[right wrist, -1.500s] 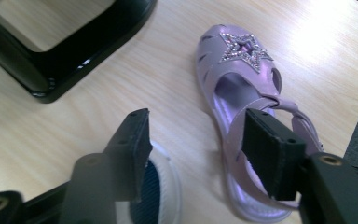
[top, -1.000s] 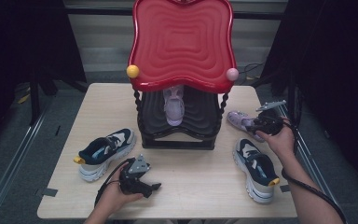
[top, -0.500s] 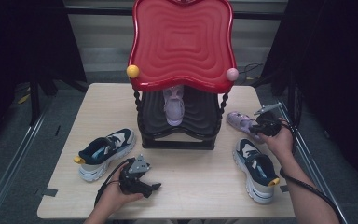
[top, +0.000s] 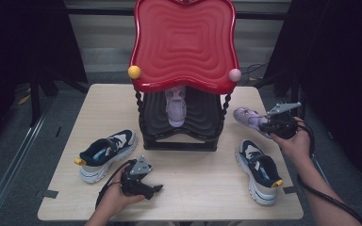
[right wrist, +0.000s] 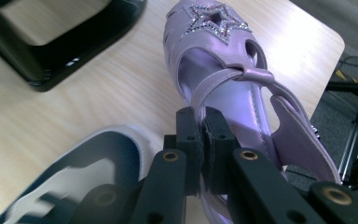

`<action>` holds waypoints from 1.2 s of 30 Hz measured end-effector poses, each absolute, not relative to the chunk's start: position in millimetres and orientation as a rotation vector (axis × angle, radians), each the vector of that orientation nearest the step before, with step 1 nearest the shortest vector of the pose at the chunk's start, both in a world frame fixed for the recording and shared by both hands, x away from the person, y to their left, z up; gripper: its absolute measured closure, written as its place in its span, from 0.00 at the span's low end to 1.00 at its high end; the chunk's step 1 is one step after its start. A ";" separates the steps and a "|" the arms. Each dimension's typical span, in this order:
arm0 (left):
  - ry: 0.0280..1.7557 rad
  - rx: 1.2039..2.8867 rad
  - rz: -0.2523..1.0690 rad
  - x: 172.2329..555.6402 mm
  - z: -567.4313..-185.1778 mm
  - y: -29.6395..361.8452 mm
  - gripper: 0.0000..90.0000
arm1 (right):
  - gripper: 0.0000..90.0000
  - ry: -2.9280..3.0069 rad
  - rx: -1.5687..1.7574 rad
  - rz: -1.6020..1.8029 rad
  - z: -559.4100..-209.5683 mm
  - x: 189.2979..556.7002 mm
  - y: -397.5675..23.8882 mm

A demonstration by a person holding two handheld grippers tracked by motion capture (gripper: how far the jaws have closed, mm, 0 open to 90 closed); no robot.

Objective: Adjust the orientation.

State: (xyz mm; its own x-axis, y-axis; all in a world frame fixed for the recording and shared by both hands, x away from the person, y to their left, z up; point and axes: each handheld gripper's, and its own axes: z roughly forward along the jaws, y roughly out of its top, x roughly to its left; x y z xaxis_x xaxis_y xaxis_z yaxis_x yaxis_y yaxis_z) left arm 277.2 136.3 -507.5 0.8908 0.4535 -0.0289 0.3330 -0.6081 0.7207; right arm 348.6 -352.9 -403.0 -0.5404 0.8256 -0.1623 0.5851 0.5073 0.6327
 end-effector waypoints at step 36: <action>0.562 2.272 0.197 277.1 -507.7 136.1 0.16 | 0.96 2.436 0.884 0.892 -343.3 235.5 -326.1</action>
